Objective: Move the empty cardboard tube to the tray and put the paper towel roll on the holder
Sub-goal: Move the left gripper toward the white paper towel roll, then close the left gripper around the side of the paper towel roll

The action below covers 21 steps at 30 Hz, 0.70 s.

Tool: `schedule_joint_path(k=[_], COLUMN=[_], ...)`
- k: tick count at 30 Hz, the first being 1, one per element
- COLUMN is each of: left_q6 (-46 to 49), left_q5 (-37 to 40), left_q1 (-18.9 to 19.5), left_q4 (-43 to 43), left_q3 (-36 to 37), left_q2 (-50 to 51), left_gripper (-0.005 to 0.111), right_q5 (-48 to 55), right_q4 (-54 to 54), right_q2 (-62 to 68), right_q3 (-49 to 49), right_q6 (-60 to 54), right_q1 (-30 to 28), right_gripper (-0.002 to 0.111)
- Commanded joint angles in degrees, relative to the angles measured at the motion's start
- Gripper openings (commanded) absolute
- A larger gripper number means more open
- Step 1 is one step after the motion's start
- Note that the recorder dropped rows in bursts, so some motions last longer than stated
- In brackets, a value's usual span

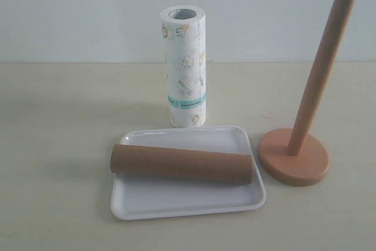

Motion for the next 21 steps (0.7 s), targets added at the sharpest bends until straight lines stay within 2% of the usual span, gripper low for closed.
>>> schedule_joint_path(k=[1,2,4,5,6,7,9,10,14,21], left_q6=[-10.71,-10.71,-10.71,-10.71,-10.71,-10.71,-10.71,-10.71,-9.62,9.51], left_q5=[-12.58,-14.01,-18.79,-21.45,-23.02,-24.69,-28.58,-30.03,-35.33,-36.51], left_q1=[0.09,0.09,0.09,0.09,0.09,0.09,0.09,0.09,0.09,-1.32], left_q4=[21.83,22.07,21.88,21.77,21.2,18.9,14.73,14.23,14.25,16.82], left_q3=[-0.3,-0.3,-0.42,-0.81,-1.28,-1.62,-2.4,-2.37,-2.46,-2.46], left_q2=[11.02,13.23,17.98,20.66,21.91,23.81,26.08,26.47,27.33,30.71], left_gripper=[0.004,0.005,0.02,0.039,0.052,0.076,0.106,0.11,0.11,0.11], right_q5=[-1.47,-1.33,-0.96,-0.72,-0.28,0.49,1.92,2.19,3.61,4.47], right_q4=[-2.32,-2.32,-2.32,-2.2,-2.2,-2.2,-2.2,-2.2,-2.2,-2.2], right_q2=[-0.12,-0.12,-0.12,-0.12,-0.12,-0.12,-0.12,-0.12,-0.12,-0.12], right_q3=[0.83,0.83,0.83,0.83,0.83,0.83,0.83,0.83,0.83,0.83], right_q6=[-0.04,-0.04,1.05,2.04,2.78,3.24,3.83,3.99,3.99,4.88], right_q1=[-0.14,-0.14,-0.14,-0.14,-0.14,-0.14,-0.14,-0.14,-0.14,-0.14], right_gripper=[0.0,0.0,0.0,0.0,0.0,0.0,0.0,0.0,0.0,0.0])
